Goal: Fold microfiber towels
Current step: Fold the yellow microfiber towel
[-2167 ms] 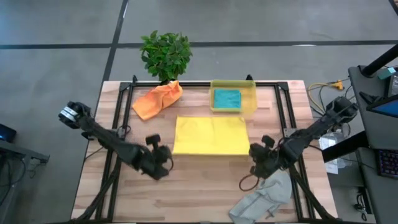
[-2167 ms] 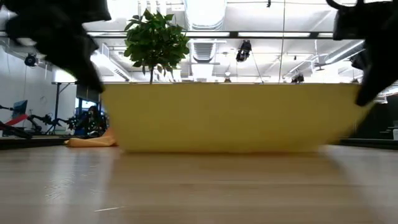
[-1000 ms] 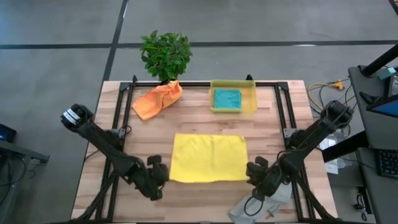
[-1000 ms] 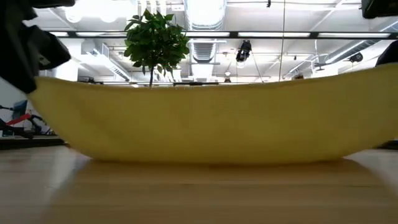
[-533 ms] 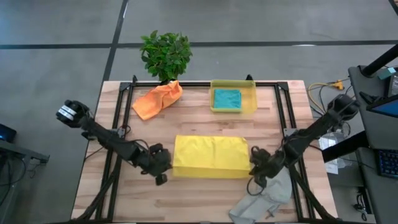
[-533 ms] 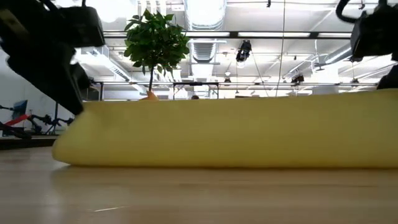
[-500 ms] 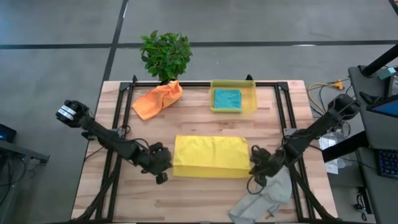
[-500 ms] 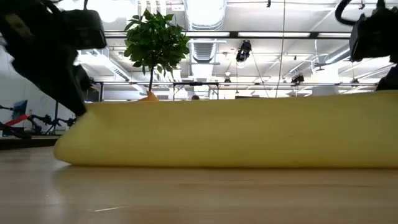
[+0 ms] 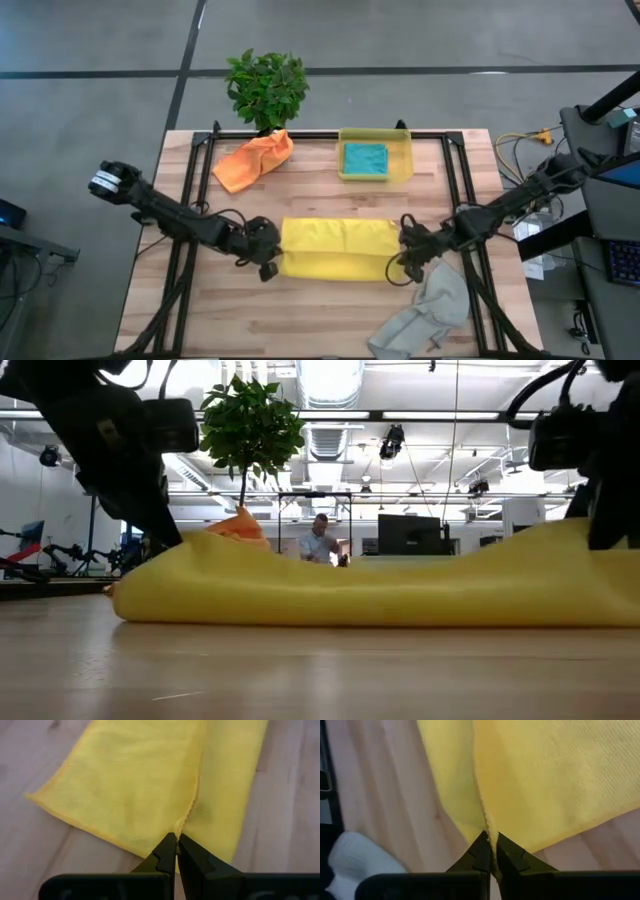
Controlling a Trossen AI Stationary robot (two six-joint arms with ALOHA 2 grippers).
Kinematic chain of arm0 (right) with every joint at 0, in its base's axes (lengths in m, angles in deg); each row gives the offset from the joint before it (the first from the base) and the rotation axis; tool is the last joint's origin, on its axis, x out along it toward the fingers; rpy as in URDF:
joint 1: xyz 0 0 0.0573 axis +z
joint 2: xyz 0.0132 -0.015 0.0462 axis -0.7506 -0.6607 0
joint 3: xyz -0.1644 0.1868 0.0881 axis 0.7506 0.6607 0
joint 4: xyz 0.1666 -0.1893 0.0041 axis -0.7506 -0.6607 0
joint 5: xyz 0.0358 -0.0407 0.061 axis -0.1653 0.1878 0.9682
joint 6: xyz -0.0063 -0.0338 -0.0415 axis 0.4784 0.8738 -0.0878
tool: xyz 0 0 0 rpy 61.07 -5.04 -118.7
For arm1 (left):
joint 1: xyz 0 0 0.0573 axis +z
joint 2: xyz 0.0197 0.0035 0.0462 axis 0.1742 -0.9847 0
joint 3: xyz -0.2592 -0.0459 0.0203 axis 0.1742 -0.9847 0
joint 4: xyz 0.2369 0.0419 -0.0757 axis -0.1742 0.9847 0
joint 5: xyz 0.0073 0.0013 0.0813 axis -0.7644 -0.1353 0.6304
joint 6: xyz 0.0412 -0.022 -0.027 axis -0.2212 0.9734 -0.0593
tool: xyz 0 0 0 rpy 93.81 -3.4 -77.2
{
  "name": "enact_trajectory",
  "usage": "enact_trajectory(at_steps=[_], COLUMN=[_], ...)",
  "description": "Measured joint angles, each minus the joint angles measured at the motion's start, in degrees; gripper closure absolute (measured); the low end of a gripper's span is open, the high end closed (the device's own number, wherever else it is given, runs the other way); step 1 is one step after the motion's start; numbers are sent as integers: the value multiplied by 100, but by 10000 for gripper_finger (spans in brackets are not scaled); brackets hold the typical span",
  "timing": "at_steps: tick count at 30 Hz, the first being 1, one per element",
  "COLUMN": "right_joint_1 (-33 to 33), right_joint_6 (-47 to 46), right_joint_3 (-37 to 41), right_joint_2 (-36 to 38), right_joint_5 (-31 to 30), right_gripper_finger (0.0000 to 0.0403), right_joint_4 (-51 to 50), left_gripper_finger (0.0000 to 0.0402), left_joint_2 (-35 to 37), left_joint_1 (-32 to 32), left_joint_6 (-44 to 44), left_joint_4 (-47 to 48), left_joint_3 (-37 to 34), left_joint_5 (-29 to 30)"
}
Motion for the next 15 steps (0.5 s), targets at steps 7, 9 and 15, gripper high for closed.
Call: enact_trajectory(at_steps=[7, 9, 15], right_joint_1=[-471, -603, -974], right_joint_6=[317, 398, 687], right_joint_3=[70, 97, 152], right_joint_2=[4, 9, 5], right_joint_5=[-3, -1, 146], right_gripper_finger=[394, 394, 394], right_joint_4=[-25, -44, -35], left_gripper_finger=[402, 402, 402], left_joint_2=[0, 0, 0], left_joint_1=[226, 285, 413], left_joint_6=[0, 0, 4], left_joint_4=[-103, -105, -99], left_joint_3=[-15, -18, -37], left_joint_5=[75, 106, 425])
